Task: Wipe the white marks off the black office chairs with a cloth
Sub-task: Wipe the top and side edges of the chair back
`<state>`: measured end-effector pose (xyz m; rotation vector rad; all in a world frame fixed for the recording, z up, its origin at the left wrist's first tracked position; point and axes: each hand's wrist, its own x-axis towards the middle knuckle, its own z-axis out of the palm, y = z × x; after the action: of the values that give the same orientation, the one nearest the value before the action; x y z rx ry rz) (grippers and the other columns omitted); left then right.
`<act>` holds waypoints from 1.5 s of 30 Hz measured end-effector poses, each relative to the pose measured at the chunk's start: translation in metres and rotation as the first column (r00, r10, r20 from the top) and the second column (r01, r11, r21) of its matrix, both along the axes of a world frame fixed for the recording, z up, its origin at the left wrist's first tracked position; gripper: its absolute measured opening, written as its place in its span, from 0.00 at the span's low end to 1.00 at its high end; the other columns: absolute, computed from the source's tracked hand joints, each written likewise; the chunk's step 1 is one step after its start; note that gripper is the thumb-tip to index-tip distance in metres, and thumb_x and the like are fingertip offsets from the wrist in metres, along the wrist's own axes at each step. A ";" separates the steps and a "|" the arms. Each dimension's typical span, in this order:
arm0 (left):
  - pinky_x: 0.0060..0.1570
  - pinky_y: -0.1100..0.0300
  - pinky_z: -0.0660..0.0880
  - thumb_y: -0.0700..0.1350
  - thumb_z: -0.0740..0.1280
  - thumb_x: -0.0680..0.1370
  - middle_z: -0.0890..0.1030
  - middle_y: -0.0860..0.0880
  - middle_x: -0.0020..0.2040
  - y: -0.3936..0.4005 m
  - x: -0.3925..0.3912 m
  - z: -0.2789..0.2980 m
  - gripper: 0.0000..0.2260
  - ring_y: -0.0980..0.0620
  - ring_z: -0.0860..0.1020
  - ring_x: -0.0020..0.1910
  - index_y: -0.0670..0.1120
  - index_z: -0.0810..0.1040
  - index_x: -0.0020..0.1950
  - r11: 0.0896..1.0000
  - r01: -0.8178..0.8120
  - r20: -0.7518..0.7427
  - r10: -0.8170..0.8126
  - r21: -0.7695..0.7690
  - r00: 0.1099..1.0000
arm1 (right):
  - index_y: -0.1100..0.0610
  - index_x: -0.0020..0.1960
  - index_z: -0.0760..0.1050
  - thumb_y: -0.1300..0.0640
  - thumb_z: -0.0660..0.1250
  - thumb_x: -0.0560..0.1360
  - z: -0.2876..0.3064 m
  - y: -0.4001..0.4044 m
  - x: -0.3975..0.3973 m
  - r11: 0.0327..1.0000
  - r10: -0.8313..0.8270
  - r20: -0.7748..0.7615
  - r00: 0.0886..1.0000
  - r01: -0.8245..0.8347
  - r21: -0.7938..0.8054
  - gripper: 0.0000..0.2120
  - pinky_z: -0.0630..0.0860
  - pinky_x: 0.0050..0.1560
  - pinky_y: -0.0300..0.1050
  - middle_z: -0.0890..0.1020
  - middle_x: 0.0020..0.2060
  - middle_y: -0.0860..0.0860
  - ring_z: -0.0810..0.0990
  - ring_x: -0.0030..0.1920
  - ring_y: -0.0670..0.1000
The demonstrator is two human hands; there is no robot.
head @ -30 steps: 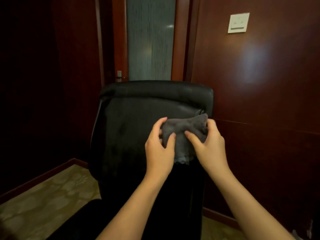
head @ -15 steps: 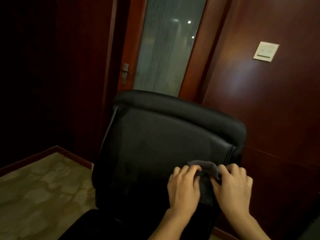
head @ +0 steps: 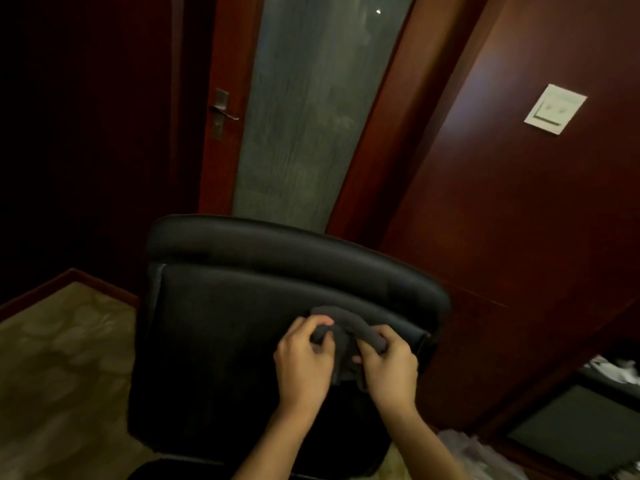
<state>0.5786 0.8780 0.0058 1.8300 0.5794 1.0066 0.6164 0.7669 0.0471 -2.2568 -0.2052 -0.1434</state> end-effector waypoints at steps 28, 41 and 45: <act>0.48 0.70 0.74 0.44 0.72 0.76 0.80 0.53 0.47 -0.136 0.087 0.090 0.07 0.58 0.79 0.42 0.50 0.82 0.54 0.972 -0.116 -0.158 0.150 0.205 0.976 | 0.54 0.56 0.78 0.60 0.68 0.78 0.048 -0.105 0.139 0.785 0.344 -0.123 0.931 -0.214 0.581 0.08 0.77 0.53 0.38 0.83 0.49 0.47 0.81 0.50 0.40; 0.49 0.55 0.80 0.41 0.73 0.76 0.82 0.56 0.48 -0.141 0.092 0.076 0.08 0.60 0.81 0.45 0.51 0.80 0.53 0.976 -0.153 -0.205 0.183 0.152 0.962 | 0.53 0.55 0.79 0.57 0.68 0.78 0.021 -0.096 0.136 0.662 0.577 -0.176 0.797 -0.330 0.673 0.06 0.78 0.54 0.41 0.84 0.48 0.49 0.83 0.53 0.48; 0.44 0.54 0.80 0.41 0.73 0.77 0.82 0.55 0.44 -0.131 0.085 0.089 0.08 0.59 0.81 0.41 0.53 0.79 0.50 0.978 -0.197 -0.123 0.204 0.066 0.971 | 0.50 0.50 0.78 0.56 0.70 0.77 0.039 -0.090 0.133 0.772 0.504 -0.074 0.861 -0.410 0.486 0.03 0.77 0.55 0.45 0.79 0.48 0.47 0.79 0.50 0.42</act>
<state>0.6637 0.7465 0.0945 1.9223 0.8371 1.0495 0.7499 0.6768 0.0861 -1.6750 -0.5519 0.2770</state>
